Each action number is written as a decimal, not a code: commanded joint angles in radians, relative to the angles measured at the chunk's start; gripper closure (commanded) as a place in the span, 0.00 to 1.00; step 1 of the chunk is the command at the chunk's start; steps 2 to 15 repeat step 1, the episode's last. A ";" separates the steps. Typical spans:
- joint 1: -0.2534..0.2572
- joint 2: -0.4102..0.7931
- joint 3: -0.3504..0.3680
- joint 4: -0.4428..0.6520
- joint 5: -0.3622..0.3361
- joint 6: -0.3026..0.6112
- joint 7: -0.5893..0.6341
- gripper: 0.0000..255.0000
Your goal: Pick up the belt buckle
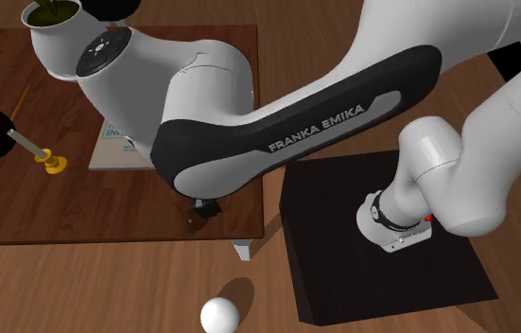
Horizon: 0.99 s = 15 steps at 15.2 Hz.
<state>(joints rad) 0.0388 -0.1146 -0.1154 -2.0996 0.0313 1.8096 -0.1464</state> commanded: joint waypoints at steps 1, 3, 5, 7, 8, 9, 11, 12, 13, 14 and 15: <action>0.000 -0.003 0.000 0.003 0.000 -0.007 0.000 1.00; 0.000 -0.003 0.000 0.003 0.000 -0.007 0.000 1.00; 0.000 -0.003 0.000 0.003 0.000 -0.007 0.000 1.00; 0.000 -0.003 0.000 0.003 0.000 -0.007 0.000 1.00; 0.000 -0.003 0.000 0.003 0.000 -0.007 0.000 1.00; 0.000 -0.003 0.000 0.003 0.000 -0.007 0.000 1.00; 0.000 -0.003 0.000 0.003 0.000 -0.007 0.000 1.00; 0.000 -0.003 0.000 0.003 0.000 -0.007 0.000 1.00; 0.000 -0.003 0.000 0.003 0.000 -0.007 0.000 1.00; 0.000 -0.003 0.000 0.003 0.000 -0.007 0.000 1.00; 0.000 -0.003 0.000 0.003 0.000 -0.007 0.000 1.00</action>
